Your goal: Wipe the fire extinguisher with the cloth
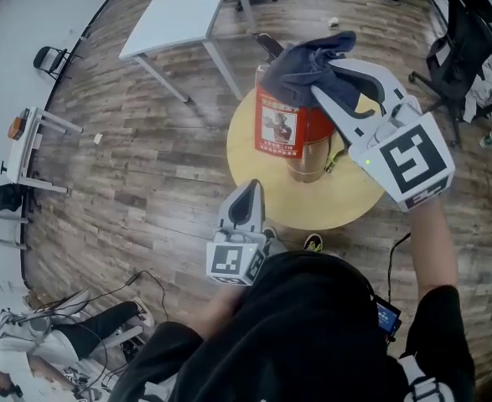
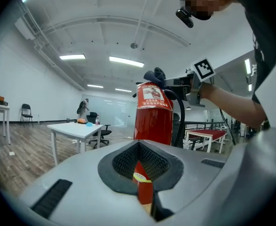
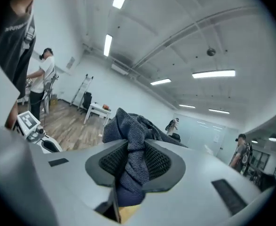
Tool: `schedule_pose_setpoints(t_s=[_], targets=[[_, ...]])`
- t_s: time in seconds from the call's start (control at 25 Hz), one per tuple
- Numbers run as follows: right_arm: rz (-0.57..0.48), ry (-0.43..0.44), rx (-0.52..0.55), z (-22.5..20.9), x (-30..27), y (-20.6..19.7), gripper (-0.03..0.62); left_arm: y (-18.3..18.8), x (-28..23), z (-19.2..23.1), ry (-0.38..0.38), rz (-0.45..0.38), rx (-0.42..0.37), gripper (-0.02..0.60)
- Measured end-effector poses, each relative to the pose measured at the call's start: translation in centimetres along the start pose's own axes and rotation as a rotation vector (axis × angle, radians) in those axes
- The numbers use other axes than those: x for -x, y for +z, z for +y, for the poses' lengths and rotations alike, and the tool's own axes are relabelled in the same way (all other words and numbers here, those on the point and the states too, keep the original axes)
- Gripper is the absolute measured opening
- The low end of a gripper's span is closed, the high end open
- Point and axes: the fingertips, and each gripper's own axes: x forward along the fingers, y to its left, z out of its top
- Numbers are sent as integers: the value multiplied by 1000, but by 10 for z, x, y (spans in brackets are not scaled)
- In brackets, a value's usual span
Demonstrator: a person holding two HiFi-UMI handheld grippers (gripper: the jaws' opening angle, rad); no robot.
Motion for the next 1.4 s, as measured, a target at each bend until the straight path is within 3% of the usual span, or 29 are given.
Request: schedule_pose_setpoints(t_s=[0.24,0.36,0.48,0.68,0.76,0.88,1.0,1.16,1.32,1.4], targets=[[145,159,234,-13,-59,30,107,-2,6,10,28,-13,9,15],[193,221,239,-18,-84,45,106,7,3,10,30,-14,13,15],[190,191,281,-18,-94,50,105,7,-3,7,14,-10,8,15],[207,280,280,4,-56,39,94,13,-3,6,-4,-16,10,15],[216,260,246,-3,-32,26,94,7,-5,4,-9,-7,6,15],[291,131,238,-36,-18,-15,94,-2,-6,2,-12,6,8,15],[364,144,230,-32,-24,-58,94,-5,-6,3,-14,14,16,15],[318,163,267,-10,-8,-57,91,-3,-6,10,-11,11,25,15],[235,256,237,11,19,-40,91,-3,-6,11,-10,17,28,15],[179,213,197,5,18,-27,89,-4,-7,11,-13,17,28,15]])
